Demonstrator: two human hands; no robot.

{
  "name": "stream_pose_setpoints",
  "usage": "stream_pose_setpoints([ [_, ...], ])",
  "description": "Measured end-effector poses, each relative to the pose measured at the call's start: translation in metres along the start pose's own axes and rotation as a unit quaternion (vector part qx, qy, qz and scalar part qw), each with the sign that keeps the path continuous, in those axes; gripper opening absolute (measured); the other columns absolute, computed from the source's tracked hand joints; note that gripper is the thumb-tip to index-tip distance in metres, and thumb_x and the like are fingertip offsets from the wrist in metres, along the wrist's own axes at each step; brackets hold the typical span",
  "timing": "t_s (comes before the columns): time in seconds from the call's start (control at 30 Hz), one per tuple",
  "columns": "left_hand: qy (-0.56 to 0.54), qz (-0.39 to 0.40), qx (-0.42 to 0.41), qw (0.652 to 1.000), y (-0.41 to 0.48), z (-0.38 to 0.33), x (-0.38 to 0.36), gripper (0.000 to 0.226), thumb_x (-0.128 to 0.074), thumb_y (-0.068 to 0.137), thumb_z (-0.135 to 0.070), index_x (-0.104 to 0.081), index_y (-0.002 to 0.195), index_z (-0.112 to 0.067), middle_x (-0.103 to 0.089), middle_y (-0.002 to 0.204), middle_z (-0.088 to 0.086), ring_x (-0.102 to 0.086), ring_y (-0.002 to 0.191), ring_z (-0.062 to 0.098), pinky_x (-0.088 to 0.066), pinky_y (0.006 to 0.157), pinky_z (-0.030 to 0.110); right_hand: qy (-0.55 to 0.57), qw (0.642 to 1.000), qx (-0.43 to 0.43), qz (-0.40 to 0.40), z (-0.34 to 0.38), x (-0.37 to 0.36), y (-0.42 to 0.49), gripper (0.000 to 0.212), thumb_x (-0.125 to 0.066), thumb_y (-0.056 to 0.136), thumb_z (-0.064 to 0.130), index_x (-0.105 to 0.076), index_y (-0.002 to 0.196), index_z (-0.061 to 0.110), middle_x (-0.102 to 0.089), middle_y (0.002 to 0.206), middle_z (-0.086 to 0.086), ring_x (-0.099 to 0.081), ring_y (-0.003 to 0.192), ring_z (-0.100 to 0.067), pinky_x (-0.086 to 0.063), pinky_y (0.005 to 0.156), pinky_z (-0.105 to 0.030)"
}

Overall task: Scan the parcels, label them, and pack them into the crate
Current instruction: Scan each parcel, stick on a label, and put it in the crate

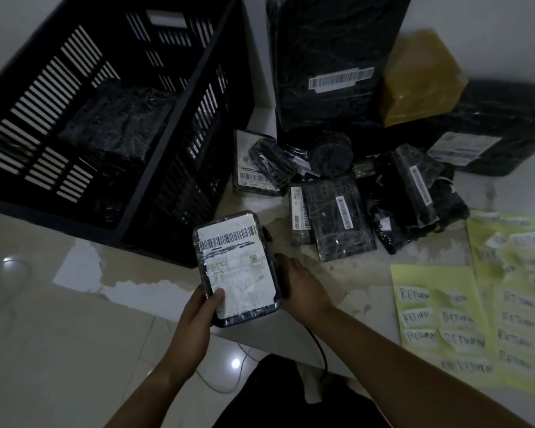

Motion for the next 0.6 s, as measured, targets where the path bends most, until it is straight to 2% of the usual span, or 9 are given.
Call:
stream_pose_setpoints([
  [0.1,0.008,0.009,0.018,1.000,-0.003,0.003,-0.016,0.025,-0.049,0.104,-0.025,-0.063,0.123,-0.033,-0.074,0.117,-0.010,-0.071,0.107,0.014,-0.054,0.084,0.030,0.023,1.000,-0.004,0.000,-0.014,0.004,-0.025,0.094,-0.083,0.066,0.040,-0.036,0.146,0.023,-0.054,0.130,-0.006,-0.056,0.114,-0.027,-0.054,0.084,-0.042],
  [0.17,0.009,0.012,0.036,0.999,-0.006,0.008,-0.027,0.023,-0.051,0.104,-0.025,-0.064,0.120,-0.034,-0.074,0.116,-0.009,-0.070,0.108,0.016,-0.055,0.086,0.033,0.027,1.000,-0.005,-0.003,-0.021,0.012,-0.047,0.099,-0.083,0.068,0.041,-0.030,0.150,0.024,-0.050,0.139,-0.004,-0.054,0.121,-0.026,-0.052,0.090,-0.042],
  [0.27,0.012,0.025,0.046,0.999,-0.011,0.011,-0.045,0.021,-0.054,0.103,-0.025,-0.063,0.118,-0.036,-0.074,0.113,-0.013,-0.069,0.109,0.016,-0.054,0.092,0.038,0.049,0.999,-0.015,-0.005,-0.031,0.030,-0.086,0.093,-0.076,0.080,0.041,-0.021,0.154,0.027,-0.042,0.146,0.000,-0.049,0.125,-0.021,-0.047,0.098,-0.037],
  [0.37,0.022,0.054,0.059,0.997,-0.020,0.014,-0.071,0.018,-0.063,0.099,-0.028,-0.063,0.116,-0.037,-0.075,0.109,-0.016,-0.069,0.109,0.014,-0.053,0.095,0.039,0.056,0.997,-0.045,-0.005,-0.057,0.057,-0.129,0.084,-0.068,0.088,0.042,-0.014,0.153,0.037,-0.042,0.140,0.010,-0.052,0.115,-0.011,-0.047,0.089,-0.026],
  [0.47,0.042,0.108,0.070,0.991,-0.028,0.021,-0.107,0.022,-0.052,0.104,-0.024,-0.059,0.116,-0.041,-0.072,0.105,-0.029,-0.068,0.101,-0.002,-0.049,0.097,0.030,0.066,0.992,-0.096,-0.044,-0.095,0.087,-0.168,0.075,-0.065,0.089,0.044,-0.019,0.149,0.044,-0.045,0.129,0.020,-0.052,0.104,-0.001,-0.042,0.078,-0.015],
  [0.53,0.049,0.135,0.085,0.986,-0.034,0.025,-0.136,0.021,-0.050,0.105,-0.024,-0.053,0.113,-0.042,-0.063,0.106,-0.033,-0.061,0.092,-0.008,-0.046,0.091,0.023,0.070,0.986,-0.128,-0.080,-0.120,0.108,-0.190,0.070,-0.067,0.089,0.039,-0.027,0.147,0.040,-0.047,0.126,0.021,-0.052,0.100,0.000,-0.041,0.075,-0.014],
  [0.6,0.077,0.166,0.097,0.978,-0.040,0.032,-0.162,0.015,-0.050,0.105,-0.027,-0.054,0.111,-0.040,-0.058,0.110,-0.027,-0.056,0.094,-0.008,-0.047,0.081,0.016,0.063,0.980,-0.145,-0.123,-0.140,0.130,-0.206,0.064,-0.067,0.090,0.035,-0.035,0.145,0.037,-0.051,0.126,0.018,-0.053,0.099,0.000,-0.044,0.076,-0.018],
])
Point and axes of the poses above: each hand's wrist, its own y-axis towards the middle knuckle, its own x-axis out of the back of the hand, z = x × y, the point moved 6 cm from there along y, towards the middle knuckle
